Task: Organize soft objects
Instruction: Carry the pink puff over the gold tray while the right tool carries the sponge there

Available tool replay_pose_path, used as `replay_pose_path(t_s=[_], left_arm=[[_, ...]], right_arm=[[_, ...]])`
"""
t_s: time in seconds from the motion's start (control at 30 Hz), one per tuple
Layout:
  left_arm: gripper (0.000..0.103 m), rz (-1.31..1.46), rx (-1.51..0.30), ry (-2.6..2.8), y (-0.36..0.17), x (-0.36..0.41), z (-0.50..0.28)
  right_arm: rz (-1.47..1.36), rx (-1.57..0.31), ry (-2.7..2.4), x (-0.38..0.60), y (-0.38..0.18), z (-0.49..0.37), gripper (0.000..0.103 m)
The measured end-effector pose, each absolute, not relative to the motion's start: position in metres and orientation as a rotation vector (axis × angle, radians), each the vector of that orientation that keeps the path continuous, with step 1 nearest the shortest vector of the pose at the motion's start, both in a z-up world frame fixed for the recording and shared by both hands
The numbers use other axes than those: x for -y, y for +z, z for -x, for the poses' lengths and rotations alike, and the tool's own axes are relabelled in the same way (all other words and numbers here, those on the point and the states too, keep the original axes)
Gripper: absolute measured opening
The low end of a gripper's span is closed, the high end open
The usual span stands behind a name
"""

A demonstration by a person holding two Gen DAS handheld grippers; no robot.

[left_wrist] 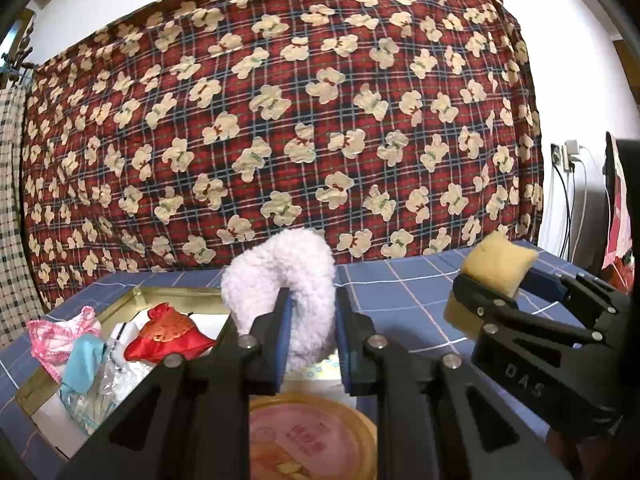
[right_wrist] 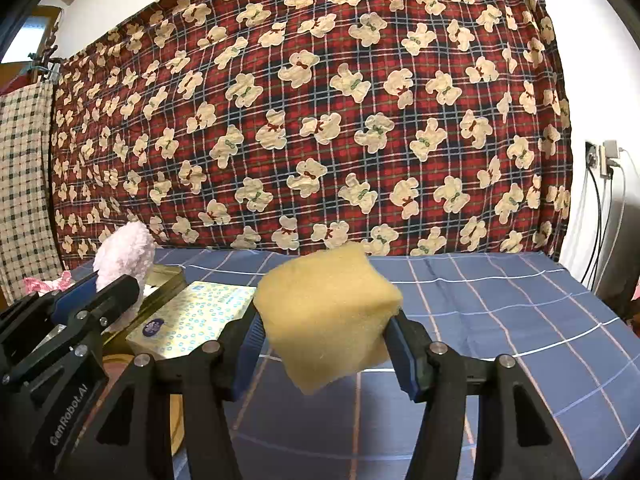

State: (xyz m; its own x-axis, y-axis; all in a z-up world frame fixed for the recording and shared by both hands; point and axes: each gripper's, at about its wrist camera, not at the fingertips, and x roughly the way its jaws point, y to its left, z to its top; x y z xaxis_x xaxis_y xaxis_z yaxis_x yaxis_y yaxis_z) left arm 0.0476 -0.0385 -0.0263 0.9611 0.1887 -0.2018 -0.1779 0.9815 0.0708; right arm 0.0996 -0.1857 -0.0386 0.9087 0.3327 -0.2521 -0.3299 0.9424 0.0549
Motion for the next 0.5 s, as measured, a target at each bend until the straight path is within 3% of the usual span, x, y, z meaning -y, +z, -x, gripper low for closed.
replay_pose_path(t_s=[0.5], left_arm=[[0.018, 0.009, -0.201, 0.183, -0.022, 0.011, -0.038]], right_arm=[[0.0, -0.29, 0.394, 0.159, -0.04, -0.105, 0.059]])
